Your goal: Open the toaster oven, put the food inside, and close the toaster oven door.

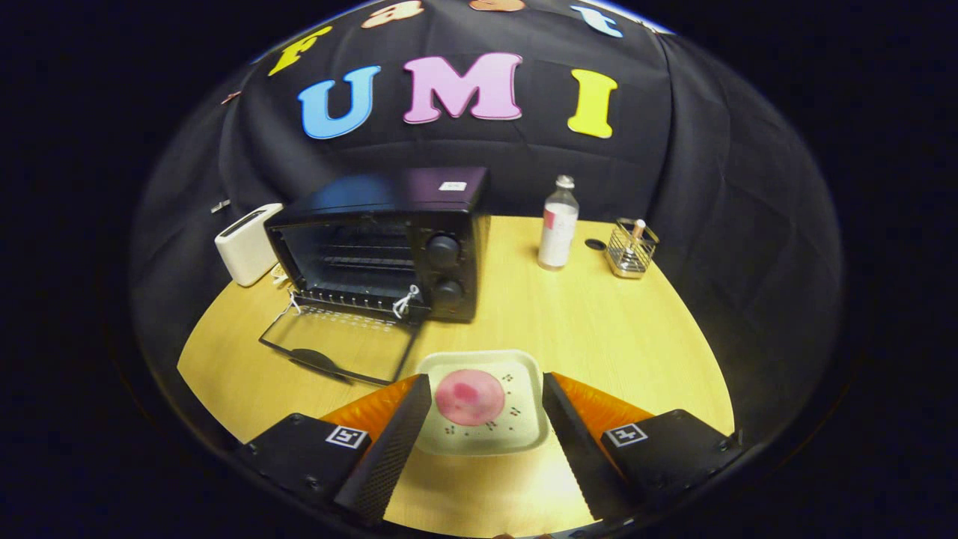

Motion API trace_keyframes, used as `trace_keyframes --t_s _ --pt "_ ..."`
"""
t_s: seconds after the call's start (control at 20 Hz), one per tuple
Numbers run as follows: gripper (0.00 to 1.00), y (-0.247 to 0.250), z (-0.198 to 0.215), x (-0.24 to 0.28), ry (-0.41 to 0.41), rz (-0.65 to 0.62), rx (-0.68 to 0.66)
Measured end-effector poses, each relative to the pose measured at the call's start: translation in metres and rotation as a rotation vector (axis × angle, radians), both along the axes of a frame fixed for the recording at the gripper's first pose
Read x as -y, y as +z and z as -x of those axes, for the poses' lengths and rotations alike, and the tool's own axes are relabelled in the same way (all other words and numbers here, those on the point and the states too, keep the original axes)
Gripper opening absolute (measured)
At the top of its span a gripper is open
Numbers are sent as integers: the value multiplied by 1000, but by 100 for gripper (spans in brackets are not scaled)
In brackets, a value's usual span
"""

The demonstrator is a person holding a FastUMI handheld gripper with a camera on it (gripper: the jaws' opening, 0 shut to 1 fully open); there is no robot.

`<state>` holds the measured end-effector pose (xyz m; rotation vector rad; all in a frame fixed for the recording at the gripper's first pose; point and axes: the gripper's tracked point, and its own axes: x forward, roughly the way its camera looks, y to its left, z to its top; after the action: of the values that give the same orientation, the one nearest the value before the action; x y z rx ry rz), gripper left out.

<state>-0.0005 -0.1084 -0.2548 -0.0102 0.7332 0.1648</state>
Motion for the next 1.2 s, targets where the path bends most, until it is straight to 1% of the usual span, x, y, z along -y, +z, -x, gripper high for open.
trace_keyframes --t_s 0.1,0.25,0.5,0.6,0.7,0.8,0.85,0.9,0.95,1.0,1.05,1.15,1.2 --pt "99 -15 -3 14 -12 -59 -69" --pt "100 -53 -6 24 -29 -145 -198" --pt "100 -104 -3 26 -27 -242 -371" --pt "100 -115 0 23 -34 -257 -419" --pt "99 -115 -4 15 -28 -280 -423" --pt "96 -119 -1 12 -12 -263 -440" --pt "84 -120 -2 13 -8 -244 -434" --pt "79 -122 -1 15 -9 -215 -439" --pt "69 -123 -1 16 -14 -196 -429" --pt "65 -125 0 21 -22 -161 -426" --pt "55 -126 -2 29 -35 -110 -413" --pt "25 -129 -1 32 -30 -69 -400" --pt "23 -129 -1 31 -18 -54 -396"
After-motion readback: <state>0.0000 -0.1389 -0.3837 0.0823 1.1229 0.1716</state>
